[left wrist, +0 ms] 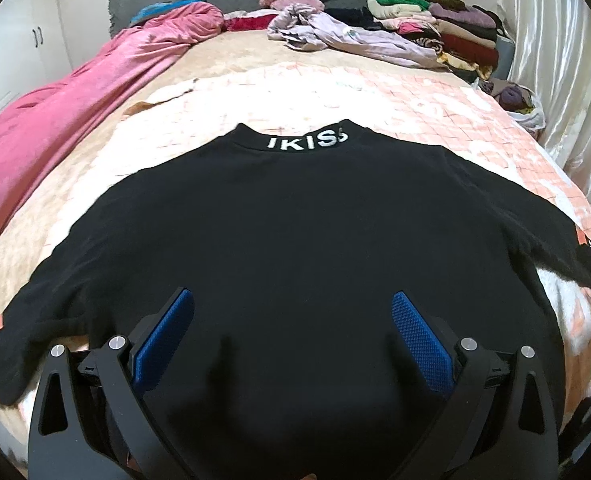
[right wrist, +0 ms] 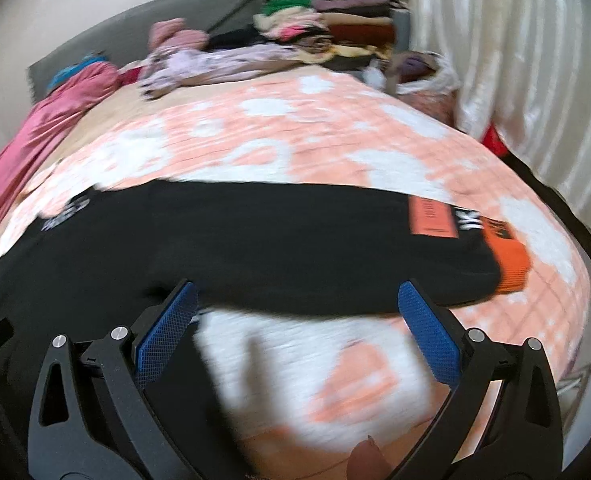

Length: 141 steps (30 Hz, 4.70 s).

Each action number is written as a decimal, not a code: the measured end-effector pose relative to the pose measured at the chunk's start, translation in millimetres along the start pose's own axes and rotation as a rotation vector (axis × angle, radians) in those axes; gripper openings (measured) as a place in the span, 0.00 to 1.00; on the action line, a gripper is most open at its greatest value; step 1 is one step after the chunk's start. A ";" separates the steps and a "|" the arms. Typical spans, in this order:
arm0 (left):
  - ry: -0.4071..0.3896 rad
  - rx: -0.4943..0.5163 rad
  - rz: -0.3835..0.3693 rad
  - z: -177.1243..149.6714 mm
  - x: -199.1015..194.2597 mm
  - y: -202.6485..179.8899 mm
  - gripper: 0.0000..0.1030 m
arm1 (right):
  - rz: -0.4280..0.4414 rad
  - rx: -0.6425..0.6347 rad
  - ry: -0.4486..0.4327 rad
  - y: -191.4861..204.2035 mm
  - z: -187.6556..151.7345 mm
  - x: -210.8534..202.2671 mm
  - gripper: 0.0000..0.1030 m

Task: Fold small clothes

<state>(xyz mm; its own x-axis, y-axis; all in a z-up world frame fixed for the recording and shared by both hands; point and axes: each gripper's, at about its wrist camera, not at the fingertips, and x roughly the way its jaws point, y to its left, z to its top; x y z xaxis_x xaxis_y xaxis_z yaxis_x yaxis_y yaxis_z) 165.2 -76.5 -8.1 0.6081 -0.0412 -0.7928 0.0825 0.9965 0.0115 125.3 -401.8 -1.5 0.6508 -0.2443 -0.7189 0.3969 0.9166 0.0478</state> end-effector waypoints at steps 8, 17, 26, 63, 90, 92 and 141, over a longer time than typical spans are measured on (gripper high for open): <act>0.018 0.039 -0.020 22.2 29.2 -11.5 0.96 | -0.165 0.175 0.029 -92.6 15.4 25.0 0.92; 0.032 0.074 0.034 39.2 58.8 -15.3 0.96 | -0.170 0.295 0.124 -152.3 15.7 57.1 0.88; 0.023 0.048 0.057 48.5 78.3 -6.3 0.96 | 0.000 0.355 0.107 -154.4 16.3 64.1 0.14; -0.059 -0.236 -0.036 51.0 31.6 111.2 0.96 | 0.876 -0.316 0.186 241.9 28.5 13.5 0.48; -0.151 -0.219 -0.183 58.5 25.1 55.9 0.13 | 0.586 -0.118 -0.034 97.6 70.7 27.6 0.57; -0.182 -0.236 -0.150 57.4 10.8 73.0 0.13 | 0.570 -0.109 -0.033 93.4 72.6 30.8 0.57; -0.085 -0.272 0.086 -13.9 -21.4 153.9 0.75 | 0.607 -0.581 0.013 213.9 -15.9 -25.4 0.88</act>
<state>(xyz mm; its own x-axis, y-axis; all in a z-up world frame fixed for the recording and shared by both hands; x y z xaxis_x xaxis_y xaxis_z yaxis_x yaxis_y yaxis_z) 153.9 78.8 2.1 0.6684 0.0498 -0.7421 -0.1801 0.9789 -0.0965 183.4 -194.5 16.0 0.6350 0.3439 -0.6918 -0.4182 0.9059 0.0664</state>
